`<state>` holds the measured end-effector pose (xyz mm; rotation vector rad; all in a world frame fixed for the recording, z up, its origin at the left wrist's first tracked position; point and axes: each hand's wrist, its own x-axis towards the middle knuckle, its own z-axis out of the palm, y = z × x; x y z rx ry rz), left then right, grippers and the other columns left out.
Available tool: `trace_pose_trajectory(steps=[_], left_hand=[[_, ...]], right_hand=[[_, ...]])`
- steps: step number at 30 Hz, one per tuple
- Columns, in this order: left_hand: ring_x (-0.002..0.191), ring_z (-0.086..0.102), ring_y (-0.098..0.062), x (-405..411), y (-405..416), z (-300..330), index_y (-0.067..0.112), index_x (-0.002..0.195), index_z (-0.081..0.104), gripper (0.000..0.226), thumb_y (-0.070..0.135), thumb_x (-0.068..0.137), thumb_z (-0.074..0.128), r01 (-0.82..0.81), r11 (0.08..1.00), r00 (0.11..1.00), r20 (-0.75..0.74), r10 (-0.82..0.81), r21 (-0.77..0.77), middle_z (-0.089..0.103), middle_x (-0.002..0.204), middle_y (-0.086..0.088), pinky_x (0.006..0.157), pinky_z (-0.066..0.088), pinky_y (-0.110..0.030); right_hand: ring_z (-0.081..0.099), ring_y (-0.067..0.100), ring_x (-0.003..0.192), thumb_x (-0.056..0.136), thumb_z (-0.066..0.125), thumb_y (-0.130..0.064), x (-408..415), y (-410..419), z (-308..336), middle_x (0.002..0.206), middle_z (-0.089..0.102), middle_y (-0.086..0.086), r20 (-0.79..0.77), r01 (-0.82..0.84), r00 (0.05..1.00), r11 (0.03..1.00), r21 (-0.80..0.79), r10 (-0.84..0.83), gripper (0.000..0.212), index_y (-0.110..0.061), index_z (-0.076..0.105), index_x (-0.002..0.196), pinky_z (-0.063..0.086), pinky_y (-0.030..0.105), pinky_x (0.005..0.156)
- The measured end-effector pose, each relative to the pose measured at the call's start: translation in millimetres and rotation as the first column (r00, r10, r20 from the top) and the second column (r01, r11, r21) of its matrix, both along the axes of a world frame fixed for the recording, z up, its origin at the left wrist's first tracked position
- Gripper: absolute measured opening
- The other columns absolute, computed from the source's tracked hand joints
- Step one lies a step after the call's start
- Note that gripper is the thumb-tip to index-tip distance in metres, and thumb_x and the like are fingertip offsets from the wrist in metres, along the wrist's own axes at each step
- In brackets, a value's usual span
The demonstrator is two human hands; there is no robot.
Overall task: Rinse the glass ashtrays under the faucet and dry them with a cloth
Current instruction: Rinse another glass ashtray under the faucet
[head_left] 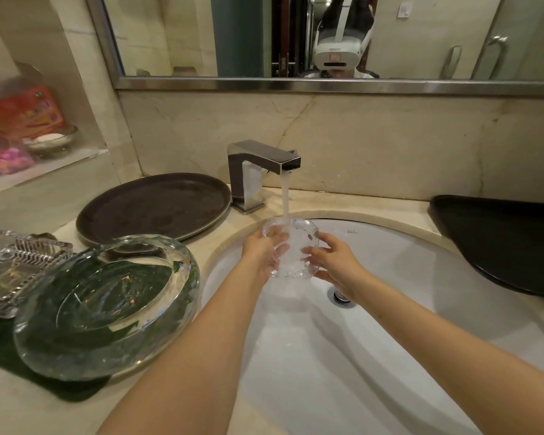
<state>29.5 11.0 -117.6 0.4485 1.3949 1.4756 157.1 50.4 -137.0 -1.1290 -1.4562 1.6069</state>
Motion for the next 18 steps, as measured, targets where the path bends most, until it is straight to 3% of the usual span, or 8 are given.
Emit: trace_pose_trajectory(steps=[4,11,14,16,18], left_hand=[[0.068,0.064,-0.012,0.2,0.4,-0.5,0.018,0.133,0.049,0.037,0.013,0.097,0.050,0.002,1.000,0.999,0.044,0.000,-0.028,0.065,0.086,0.004,0.058,0.040,-0.026],[0.069,0.055,-0.005,-2.4,-2.4,1.8,0.016,0.122,0.058,0.034,0.004,0.094,0.043,-0.077,0.995,0.996,0.028,0.079,-0.059,0.061,0.082,0.008,0.049,0.027,-0.017],[0.071,0.056,-0.006,-4.5,-2.3,0.7,0.018,0.117,0.060,0.032,0.006,0.093,0.042,-0.106,0.991,0.994,0.021,0.108,-0.079,0.063,0.082,0.007,0.053,0.030,-0.020],[0.076,0.057,-0.007,-3.4,-1.0,-0.5,0.017,0.113,0.062,0.028,0.010,0.094,0.042,-0.105,0.991,0.994,0.016,0.107,-0.085,0.066,0.090,0.006,0.067,0.041,-0.022],[0.080,0.059,-0.009,-2.7,-0.5,-0.9,0.016,0.114,0.063,0.029,0.011,0.094,0.042,-0.103,0.991,0.994,0.019,0.105,-0.082,0.068,0.094,0.005,0.076,0.040,-0.026]], right_hand=[[0.061,0.017,0.081,0.096,0.046,-0.005,1.9,-0.5,4.2,0.101,0.062,0.010,-0.017,-0.019,1.000,1.000,0.007,0.019,0.045,-0.018,0.040,0.139,0.051,0.026,0.065],[0.062,0.015,0.080,0.094,0.051,-0.008,4.9,1.7,4.1,0.100,0.066,0.004,0.039,-0.049,0.998,0.998,0.026,0.048,0.041,-0.023,0.051,0.133,0.048,0.022,0.065],[0.062,0.014,0.080,0.095,0.050,-0.008,3.8,1.5,4.2,0.097,0.067,0.002,0.054,-0.051,0.997,0.998,0.036,0.049,0.039,-0.023,0.052,0.130,0.048,0.023,0.067],[0.063,0.014,0.079,0.095,0.049,-0.007,5.4,1.0,4.7,0.094,0.067,0.002,0.049,-0.043,0.998,0.998,0.034,0.042,0.037,-0.022,0.053,0.128,0.049,0.023,0.068],[0.063,0.015,0.081,0.095,0.048,-0.008,7.0,1.2,5.7,0.094,0.067,0.003,0.044,-0.044,0.998,0.999,0.032,0.042,0.036,-0.022,0.053,0.128,0.049,0.023,0.067]])
